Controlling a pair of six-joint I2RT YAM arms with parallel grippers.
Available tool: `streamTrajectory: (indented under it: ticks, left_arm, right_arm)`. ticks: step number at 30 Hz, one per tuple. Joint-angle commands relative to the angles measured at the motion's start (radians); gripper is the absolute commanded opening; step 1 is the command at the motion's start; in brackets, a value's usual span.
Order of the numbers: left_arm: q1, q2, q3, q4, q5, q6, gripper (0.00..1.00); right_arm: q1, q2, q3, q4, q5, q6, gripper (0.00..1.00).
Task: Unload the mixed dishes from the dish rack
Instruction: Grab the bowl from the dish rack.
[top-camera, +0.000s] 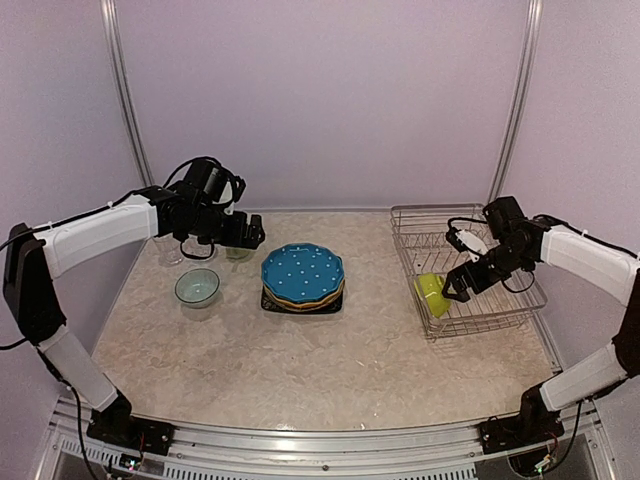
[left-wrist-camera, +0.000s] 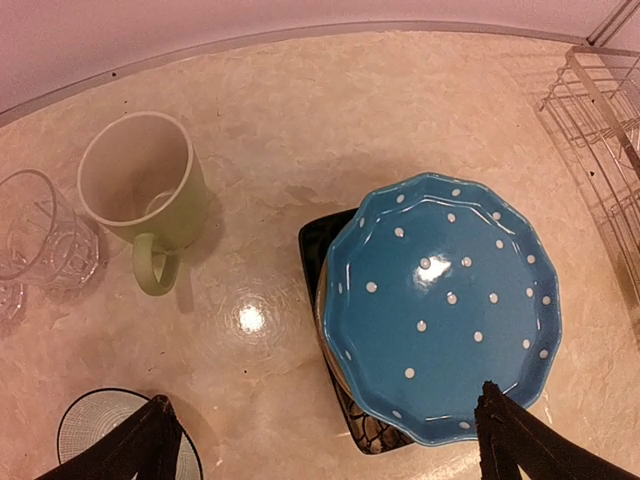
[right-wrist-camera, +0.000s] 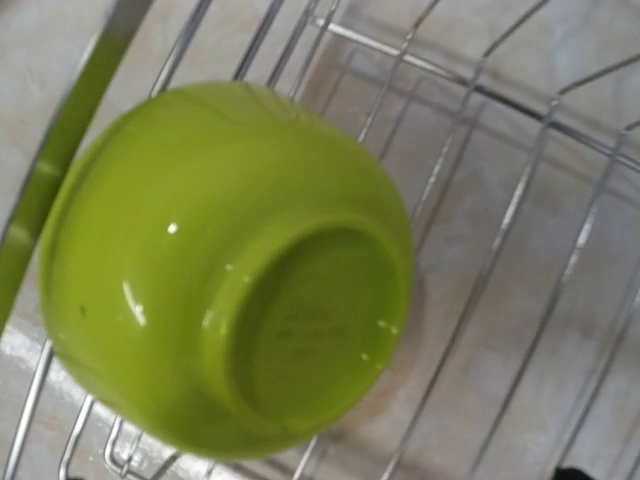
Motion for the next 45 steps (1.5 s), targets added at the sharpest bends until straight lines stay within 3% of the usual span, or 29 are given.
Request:
streamTrajectory:
  ticks: [1,22,35,45]
  left_arm:
    - [0.011,-0.008,0.014,0.014,0.013,0.015,0.99]
    - [0.038,0.0,0.003,0.038,0.032,0.003,0.99]
    - [0.04,0.002,0.005,0.049,0.043,-0.002,0.99]
    - [0.041,-0.001,-0.001,0.048,0.045,-0.017,0.99]
  right_arm:
    - [0.051,0.052,0.031,-0.03,0.059,-0.017,0.99]
    - [0.083,0.111,-0.055,0.247,0.118,-0.097,0.99]
    - [0.132,0.136,-0.094,0.269,0.055,-0.121,0.93]
    - [0.139,0.174,-0.118,0.35,0.102,-0.112,0.88]
